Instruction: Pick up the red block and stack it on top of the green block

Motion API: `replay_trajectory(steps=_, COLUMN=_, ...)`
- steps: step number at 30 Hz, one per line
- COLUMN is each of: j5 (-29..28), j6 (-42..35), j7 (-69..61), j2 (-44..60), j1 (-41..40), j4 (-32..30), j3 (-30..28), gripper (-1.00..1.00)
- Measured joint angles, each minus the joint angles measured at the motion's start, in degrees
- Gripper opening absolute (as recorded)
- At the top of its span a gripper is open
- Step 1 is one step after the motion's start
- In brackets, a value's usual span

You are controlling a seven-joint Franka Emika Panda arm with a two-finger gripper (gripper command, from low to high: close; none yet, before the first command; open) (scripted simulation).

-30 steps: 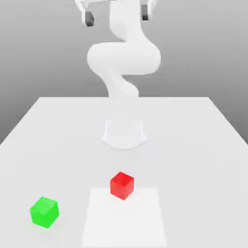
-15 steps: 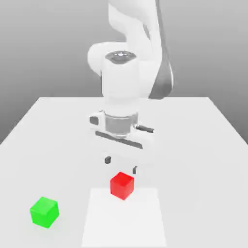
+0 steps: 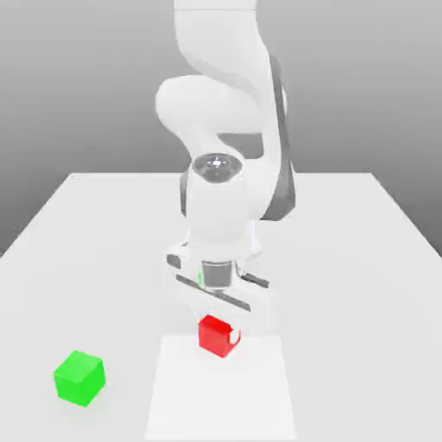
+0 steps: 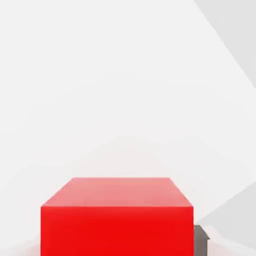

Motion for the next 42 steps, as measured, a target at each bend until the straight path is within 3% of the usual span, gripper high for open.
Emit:
replay_trajectory(steps=6, j5=4.43, j6=-7.97, j7=-3.26, j2=-9.11, j1=-0.73, j4=-1.07, j3=2.0, gripper=-1.0)
replay_trajectory(steps=12, j5=3.28, j6=-14.78, j7=-2.69, j2=-15.82, j1=-1.89, j4=-1.05, j3=1.34, gripper=-1.0)
replay_trajectory(steps=22, j5=-1.71, j6=-20.82, j7=-2.86, j2=-11.14, j1=-10.31, j4=9.78, j3=-4.06, gripper=-1.0)
replay_trajectory(steps=32, j5=2.87, j6=-26.49, j7=-9.58, j2=-5.54, j1=-17.2, j4=20.87, j3=-7.63, gripper=-1.0)
replay_trajectory(steps=37, j5=5.52, j6=-19.81, j7=-11.91, j2=2.98, j1=-18.24, j4=22.62, j3=-6.88, gripper=-1.0)
replay_trajectory(steps=38, j5=5.94, j6=-18.16, j7=-12.23, j2=4.73, j1=-18.4, j4=22.72, j3=-6.64, gripper=1.0)
replay_trajectory(steps=42, j5=5.94, j6=-18.16, j7=-12.23, j2=4.73, j1=-18.4, j4=22.72, j3=-6.64, gripper=1.0)
